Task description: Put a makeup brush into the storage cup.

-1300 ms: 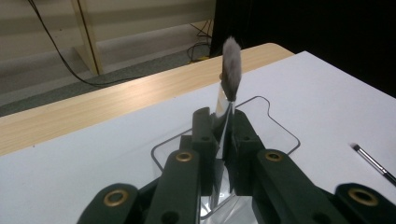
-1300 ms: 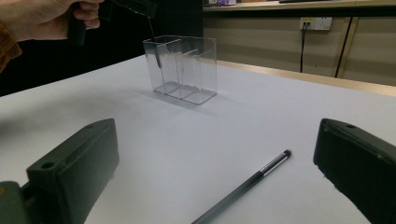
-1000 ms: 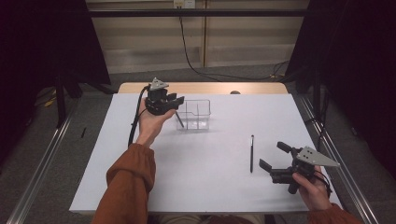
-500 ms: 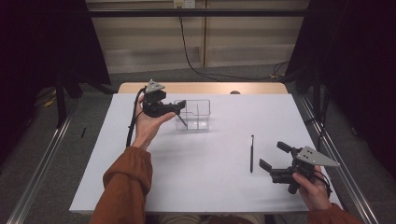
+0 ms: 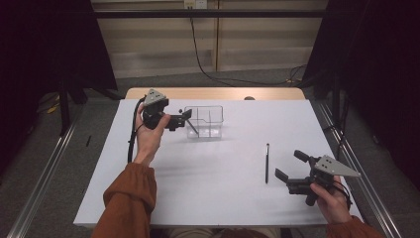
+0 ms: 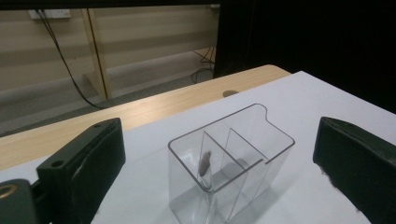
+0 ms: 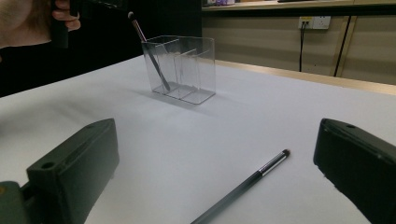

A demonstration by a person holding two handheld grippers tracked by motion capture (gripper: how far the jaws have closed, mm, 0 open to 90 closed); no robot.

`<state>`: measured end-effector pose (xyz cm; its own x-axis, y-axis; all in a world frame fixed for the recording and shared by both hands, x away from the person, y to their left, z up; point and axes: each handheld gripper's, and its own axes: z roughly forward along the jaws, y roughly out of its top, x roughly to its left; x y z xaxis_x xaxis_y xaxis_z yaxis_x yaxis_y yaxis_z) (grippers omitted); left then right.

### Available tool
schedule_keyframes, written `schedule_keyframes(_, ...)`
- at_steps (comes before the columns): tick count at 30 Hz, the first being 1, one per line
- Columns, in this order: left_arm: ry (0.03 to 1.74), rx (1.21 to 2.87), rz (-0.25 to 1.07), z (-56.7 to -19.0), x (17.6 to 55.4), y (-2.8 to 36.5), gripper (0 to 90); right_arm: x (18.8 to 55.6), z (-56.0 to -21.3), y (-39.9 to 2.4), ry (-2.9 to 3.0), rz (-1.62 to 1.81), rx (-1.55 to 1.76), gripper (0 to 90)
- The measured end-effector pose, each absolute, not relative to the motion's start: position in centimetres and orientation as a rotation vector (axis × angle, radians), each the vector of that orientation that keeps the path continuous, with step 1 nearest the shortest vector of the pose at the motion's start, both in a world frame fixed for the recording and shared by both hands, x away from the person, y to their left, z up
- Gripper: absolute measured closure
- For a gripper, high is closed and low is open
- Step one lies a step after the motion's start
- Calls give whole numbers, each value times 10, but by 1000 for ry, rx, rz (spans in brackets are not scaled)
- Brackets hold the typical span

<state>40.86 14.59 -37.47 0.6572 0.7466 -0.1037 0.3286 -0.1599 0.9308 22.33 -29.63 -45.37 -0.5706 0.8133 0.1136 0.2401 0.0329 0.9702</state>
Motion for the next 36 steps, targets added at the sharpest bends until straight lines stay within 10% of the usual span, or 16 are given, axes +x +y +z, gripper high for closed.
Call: schedule_keyframes(36,823,1706,559,-394,335,195,42,223,-454,-296,1839,1565,1061,0)
